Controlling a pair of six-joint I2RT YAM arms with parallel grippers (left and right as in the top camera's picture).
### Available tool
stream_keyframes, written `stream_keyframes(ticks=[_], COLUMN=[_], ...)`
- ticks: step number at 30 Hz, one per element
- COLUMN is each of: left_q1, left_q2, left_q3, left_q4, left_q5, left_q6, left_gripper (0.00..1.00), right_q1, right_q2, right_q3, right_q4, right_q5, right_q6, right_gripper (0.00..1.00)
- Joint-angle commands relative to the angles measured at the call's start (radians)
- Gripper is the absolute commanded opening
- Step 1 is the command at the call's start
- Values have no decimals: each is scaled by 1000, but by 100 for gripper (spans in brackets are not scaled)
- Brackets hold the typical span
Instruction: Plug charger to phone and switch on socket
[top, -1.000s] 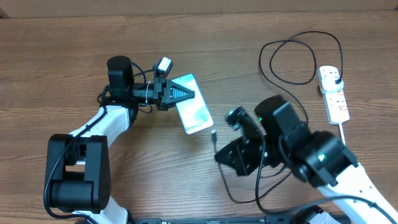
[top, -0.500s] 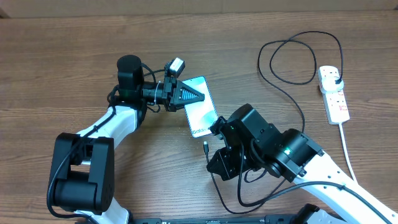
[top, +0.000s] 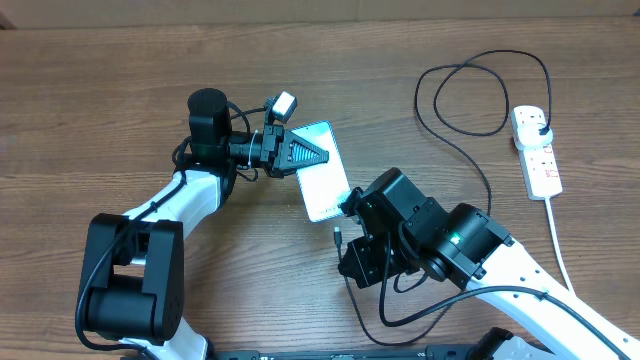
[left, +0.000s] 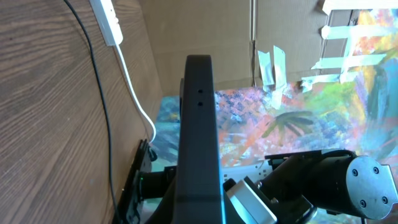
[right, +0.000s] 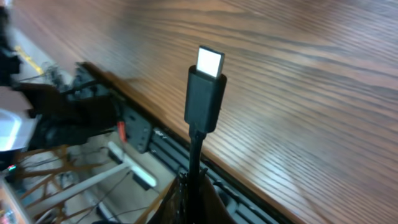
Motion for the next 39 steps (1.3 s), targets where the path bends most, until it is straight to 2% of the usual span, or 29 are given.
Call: stream_keyframes(ticks=[1, 9, 18, 39], left_q1=[-3, -11, -41, -43], left_q2=[5, 5, 5, 5], left_q3=[8, 8, 8, 7], left_q4=[8, 6, 5, 5], left_q5=[29, 29, 29, 29], left_q6=[50, 49, 50, 66], left_gripper=[4, 4, 4, 4], right_q1=[6, 6, 6, 7], right_q2=[-2, 0, 0, 1], right_q3=[-3, -3, 3, 10], right_q4=[-12, -7, -8, -31], right_q5=[71, 71, 97, 123], right_q6=[-31, -132, -185, -189], right_gripper=[4, 4, 4, 4])
